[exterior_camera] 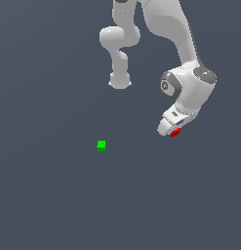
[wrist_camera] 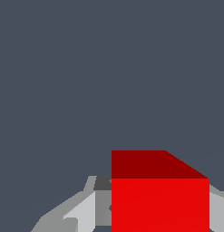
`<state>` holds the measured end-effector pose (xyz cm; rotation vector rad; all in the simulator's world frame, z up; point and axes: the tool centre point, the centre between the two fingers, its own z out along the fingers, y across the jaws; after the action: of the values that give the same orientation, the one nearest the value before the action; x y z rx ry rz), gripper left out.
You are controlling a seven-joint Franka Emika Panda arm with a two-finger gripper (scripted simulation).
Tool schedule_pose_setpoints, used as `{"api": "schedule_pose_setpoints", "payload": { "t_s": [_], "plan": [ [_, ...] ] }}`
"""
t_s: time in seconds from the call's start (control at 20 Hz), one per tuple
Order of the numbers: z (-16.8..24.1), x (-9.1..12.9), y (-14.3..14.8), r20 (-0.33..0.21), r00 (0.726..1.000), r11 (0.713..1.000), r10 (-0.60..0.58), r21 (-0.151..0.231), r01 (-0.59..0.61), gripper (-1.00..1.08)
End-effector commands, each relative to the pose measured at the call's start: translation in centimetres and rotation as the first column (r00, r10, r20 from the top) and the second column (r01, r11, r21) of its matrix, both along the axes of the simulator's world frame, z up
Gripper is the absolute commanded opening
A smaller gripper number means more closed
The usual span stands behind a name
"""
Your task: Stack the red cube on top of the green cube.
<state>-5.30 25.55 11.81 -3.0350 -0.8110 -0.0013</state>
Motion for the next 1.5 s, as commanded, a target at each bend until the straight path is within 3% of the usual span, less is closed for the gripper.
{"api": "schedule_pose_setpoints", "payload": {
  "t_s": [0.0,0.25,0.5,1.45],
  "plan": [
    [0.0,0.0,-0.3,0.0,1.0,1.0,0.0,0.0,0.0,-1.0],
    [-0.4,0.1,-2.6,0.0,1.0,1.0,0.0,0.0,0.0,-1.0],
    [-1.1,0.4,-6.8,0.0,1.0,1.0,-0.001,0.0,0.001,-1.0],
    [-4.8,2.1,-29.8,0.0,1.0,1.0,-0.001,-0.001,0.001,-1.0]
  ]
}}
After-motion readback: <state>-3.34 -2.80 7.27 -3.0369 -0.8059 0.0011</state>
